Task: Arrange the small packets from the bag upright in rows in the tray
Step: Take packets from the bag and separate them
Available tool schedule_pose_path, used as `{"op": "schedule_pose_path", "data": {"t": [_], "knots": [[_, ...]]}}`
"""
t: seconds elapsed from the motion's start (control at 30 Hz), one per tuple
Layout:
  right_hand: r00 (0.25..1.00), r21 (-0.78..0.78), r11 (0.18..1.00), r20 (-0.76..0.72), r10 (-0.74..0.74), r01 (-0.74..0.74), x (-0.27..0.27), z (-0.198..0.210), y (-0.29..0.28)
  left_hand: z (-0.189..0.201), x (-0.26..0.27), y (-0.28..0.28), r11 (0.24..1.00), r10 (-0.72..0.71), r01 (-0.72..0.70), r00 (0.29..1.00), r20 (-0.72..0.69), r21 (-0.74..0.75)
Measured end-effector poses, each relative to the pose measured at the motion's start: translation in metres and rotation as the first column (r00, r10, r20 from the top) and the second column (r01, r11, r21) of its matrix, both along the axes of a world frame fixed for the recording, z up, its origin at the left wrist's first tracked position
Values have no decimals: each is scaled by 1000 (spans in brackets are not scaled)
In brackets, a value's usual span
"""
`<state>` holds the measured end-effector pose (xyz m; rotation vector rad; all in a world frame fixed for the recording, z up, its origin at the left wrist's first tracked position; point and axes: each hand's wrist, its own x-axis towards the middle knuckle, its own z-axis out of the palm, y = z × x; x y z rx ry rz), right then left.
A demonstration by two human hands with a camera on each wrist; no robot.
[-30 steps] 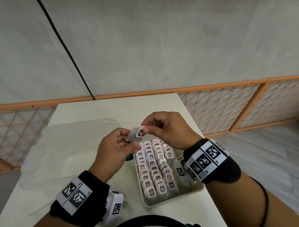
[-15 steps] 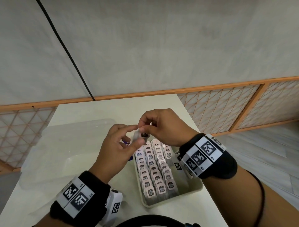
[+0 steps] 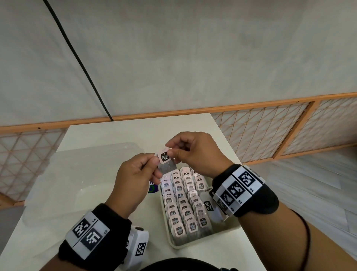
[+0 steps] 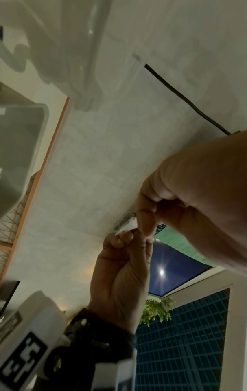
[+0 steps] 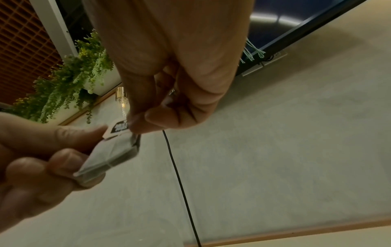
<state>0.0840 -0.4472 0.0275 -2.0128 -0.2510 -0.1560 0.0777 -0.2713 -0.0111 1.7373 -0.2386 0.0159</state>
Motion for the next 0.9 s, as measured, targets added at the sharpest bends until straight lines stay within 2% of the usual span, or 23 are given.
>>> {"op": "schedule_pose_path", "data": {"t": [0.2,0.33,0.43,0.53,0.57,0.63,0.7,0.73,0.8,0.9], "knots": [[1000,-63,998,3,24,-24,0,2,-3,0,1,1,995,-39,32,996,79,94],[992,-71,995,-109,69,-77,1,2,-8,-1,2,0,992,-52,40,993,103,117],[974,-195,980,-215,-77,34,12,-8,-26,-4,1,-1,992,-35,25,996,81,127],[887,-437,888,-339,-313,146,28,-27,-45,-9,0,-1,987,-4,-1,999,32,163],[865,-523,845,-367,-342,112,32,-35,-47,-12,0,-1,981,0,-4,1000,21,195],[827,-696,716,-432,-360,-51,34,-52,-47,-18,1,-1,965,-10,7,1000,9,261],[827,-814,533,-453,-333,-231,28,-67,-45,-22,0,-1,948,-35,37,999,-13,317],[827,-832,497,-448,-338,-248,23,-73,-46,-24,-1,-1,936,-55,61,998,-28,347],[828,-838,474,-455,-329,-272,18,-85,-48,-28,-3,-1,886,-131,138,990,-47,442],[778,-811,446,-540,-321,-379,21,-98,-46,-37,-3,1,748,-275,270,957,-87,607]]}}
